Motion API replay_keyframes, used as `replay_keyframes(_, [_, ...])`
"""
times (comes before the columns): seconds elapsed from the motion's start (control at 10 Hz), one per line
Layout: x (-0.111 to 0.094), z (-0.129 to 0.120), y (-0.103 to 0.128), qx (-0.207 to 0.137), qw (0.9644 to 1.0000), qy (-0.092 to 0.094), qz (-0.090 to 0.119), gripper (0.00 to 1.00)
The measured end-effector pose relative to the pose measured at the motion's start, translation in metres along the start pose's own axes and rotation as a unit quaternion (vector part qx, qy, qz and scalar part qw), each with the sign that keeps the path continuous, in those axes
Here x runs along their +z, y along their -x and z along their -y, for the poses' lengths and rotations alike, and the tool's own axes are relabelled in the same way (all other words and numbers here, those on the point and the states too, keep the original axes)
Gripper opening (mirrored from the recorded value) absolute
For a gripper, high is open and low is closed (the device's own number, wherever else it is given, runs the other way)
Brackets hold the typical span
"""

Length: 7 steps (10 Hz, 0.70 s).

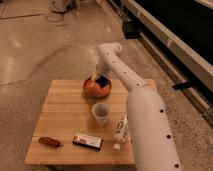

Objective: Place the white sponge in the ceramic bowl

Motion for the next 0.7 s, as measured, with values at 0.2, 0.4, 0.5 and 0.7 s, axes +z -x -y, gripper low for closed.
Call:
replay_keyframes(0.2, [-0.0003,-0.001,0.0003,0.001,1.0,0.0,0.0,0.32])
replay_keyframes(0.4, [-0.0003,-0.0013,0.0003,0.001,1.0,0.001,0.0,0.32])
replay_keyframes(0.5, [-0.0004,-0.0014,0.0003,0.001,1.0,0.001,0.0,0.31])
replay_keyframes(0.7, [-0.0002,-0.0014,0.0003,0.0,1.0,0.001,0.0,0.23])
